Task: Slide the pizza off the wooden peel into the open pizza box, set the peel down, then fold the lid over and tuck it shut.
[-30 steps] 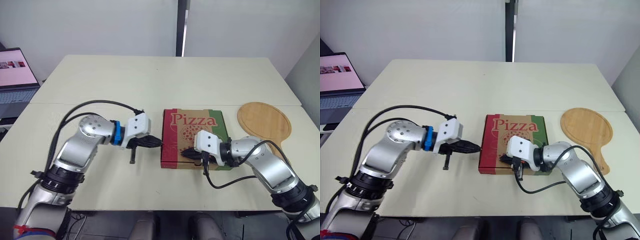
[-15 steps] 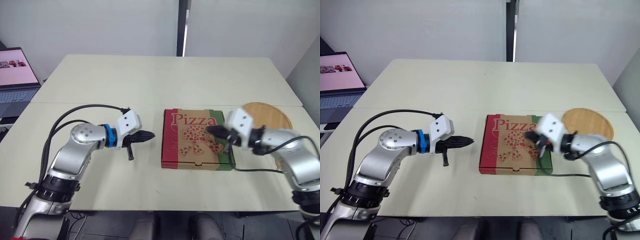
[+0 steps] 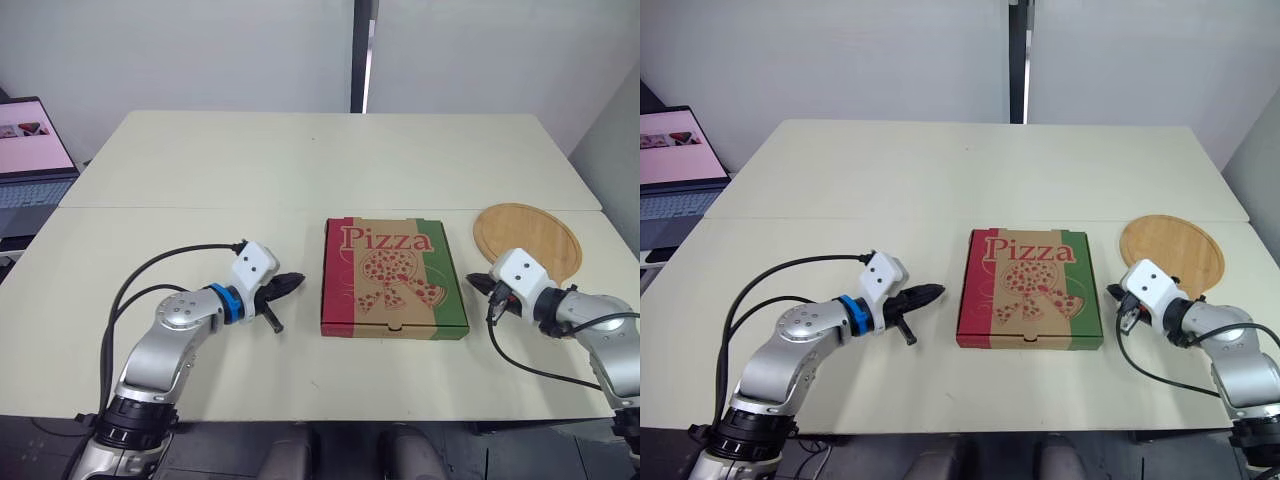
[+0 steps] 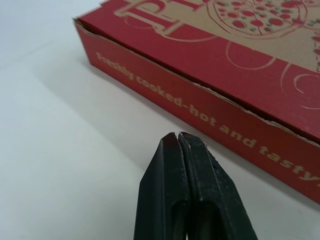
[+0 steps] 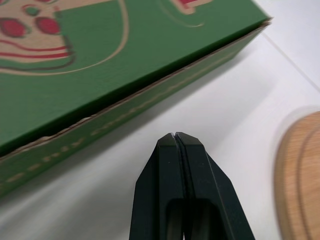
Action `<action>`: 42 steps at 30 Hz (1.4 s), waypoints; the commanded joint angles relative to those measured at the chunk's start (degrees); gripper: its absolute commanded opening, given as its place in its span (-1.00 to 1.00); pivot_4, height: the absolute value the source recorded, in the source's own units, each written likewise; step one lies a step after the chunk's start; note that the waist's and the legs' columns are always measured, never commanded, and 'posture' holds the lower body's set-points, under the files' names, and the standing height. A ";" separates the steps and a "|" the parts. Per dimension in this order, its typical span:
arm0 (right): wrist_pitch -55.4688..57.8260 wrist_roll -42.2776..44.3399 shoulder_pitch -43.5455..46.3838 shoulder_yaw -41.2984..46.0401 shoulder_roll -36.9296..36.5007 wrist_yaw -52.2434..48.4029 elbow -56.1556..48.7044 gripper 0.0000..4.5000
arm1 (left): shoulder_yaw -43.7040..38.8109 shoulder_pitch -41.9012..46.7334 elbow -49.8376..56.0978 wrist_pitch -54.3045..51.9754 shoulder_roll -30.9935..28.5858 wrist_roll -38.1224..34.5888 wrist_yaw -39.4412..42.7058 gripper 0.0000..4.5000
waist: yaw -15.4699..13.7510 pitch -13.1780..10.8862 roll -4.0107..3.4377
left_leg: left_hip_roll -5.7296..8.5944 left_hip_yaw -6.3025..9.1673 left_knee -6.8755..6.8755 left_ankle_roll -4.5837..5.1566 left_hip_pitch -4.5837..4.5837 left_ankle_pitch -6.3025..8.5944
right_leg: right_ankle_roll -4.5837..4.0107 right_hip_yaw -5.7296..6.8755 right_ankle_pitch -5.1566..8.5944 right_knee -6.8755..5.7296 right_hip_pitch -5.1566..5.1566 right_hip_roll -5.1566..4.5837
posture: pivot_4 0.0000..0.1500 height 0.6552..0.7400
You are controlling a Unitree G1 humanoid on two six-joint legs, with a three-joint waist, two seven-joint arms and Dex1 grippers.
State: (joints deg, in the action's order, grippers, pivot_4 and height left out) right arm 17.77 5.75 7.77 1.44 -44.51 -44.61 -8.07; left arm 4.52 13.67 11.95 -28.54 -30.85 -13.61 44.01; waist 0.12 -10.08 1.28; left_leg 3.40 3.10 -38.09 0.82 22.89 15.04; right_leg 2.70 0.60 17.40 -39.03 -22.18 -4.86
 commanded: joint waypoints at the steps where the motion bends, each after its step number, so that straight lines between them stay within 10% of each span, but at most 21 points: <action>1: -0.34 0.96 -0.02 -0.25 0.24 -1.31 -1.74 -0.99 | 1.11 -0.17 2.55 -0.81 1.15 -0.37 -0.94 -1.00 | -0.04 0.00 0.00 | 0.00 0.00 0.00 0.00 0.00 0.00 | 0.00 0.01 0.00 0.00 0.00 0.00 | 1.00 0.72; 23: 2.32 1.11 -0.76 0.50 -0.34 -2.25 -4.50 -0.99 | 1.07 -2.31 5.80 -2.44 -0.48 -1.91 -0.18 -1.00 | -0.05 0.00 0.00 | 0.00 0.02 0.00 -0.03 0.00 -0.01 | 0.00 0.01 0.00 0.02 0.01 0.00 | 1.00 0.72; 35: -9.77 6.40 -10.72 22.02 -6.60 -6.35 3.44 -0.99 | -26.67 -19.24 3.33 0.55 -11.90 -5.92 0.72 -1.00 | -0.12 0.00 -0.01 | -0.01 0.00 0.06 0.19 -0.06 0.12 | 0.00 0.01 0.00 0.10 0.08 -0.05 | 1.00 0.72; 42: -15.06 6.66 -12.74 30.64 -16.79 -13.28 27.13 -0.99 | -40.40 -32.24 -10.14 13.06 -15.76 -0.53 0.63 -1.00 | -0.09 0.01 -0.03 | -0.03 -0.12 0.19 0.27 -0.11 0.17 | -0.06 0.03 0.03 0.19 0.10 -0.11 | 1.00 0.72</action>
State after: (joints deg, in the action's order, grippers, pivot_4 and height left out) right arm 5.53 12.34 -5.69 30.79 -60.41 -56.56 17.25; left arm -33.32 -19.29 1.63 -18.60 -45.61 -13.93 44.46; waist 0.02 -10.07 1.25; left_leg 3.32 2.98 -37.89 1.09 22.78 15.21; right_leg 2.61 0.66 17.46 -38.83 -22.07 -4.97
